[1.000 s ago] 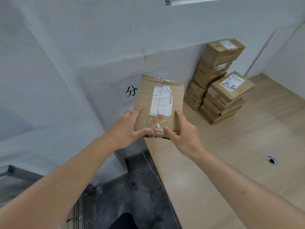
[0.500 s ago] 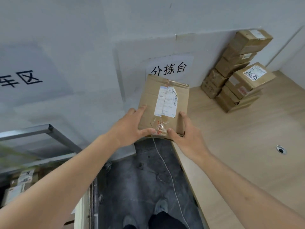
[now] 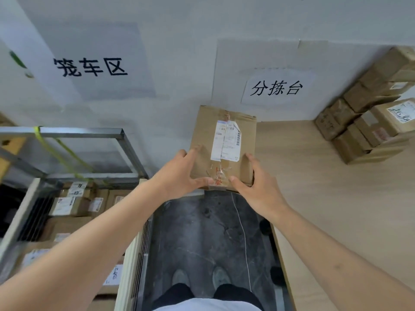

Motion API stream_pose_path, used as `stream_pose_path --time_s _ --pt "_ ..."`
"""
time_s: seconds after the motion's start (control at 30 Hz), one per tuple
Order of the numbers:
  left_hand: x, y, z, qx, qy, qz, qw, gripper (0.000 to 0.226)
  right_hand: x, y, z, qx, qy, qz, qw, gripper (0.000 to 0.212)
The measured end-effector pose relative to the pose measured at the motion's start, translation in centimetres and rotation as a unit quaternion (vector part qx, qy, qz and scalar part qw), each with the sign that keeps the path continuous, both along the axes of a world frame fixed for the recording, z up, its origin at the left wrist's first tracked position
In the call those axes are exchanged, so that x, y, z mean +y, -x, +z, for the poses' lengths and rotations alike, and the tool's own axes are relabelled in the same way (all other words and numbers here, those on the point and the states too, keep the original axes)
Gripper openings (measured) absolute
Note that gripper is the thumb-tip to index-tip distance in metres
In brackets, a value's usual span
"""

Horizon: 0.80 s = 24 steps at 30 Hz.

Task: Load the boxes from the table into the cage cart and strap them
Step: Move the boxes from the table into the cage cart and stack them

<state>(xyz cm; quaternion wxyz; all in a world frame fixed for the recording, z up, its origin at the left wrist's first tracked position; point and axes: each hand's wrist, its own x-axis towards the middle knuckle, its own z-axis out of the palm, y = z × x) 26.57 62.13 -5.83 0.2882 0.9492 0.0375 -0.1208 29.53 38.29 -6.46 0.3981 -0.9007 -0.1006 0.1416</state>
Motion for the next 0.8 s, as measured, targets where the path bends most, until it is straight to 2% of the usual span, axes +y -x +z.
stream_pose_path --time_s 0.33,0.8 --pt "-0.7 4.1 -1.8 0.038 -0.006 0.128 0.991 0.109 0.9 -1.7 -2.2 0.028 0.0 0.124 0.992 0.082" --pt "2.2 12.2 -3.8 0.073 0.013 0.336 0.939 0.115 9.9 -2.1 -4.5 0.061 0.014 0.33 0.942 0.087"
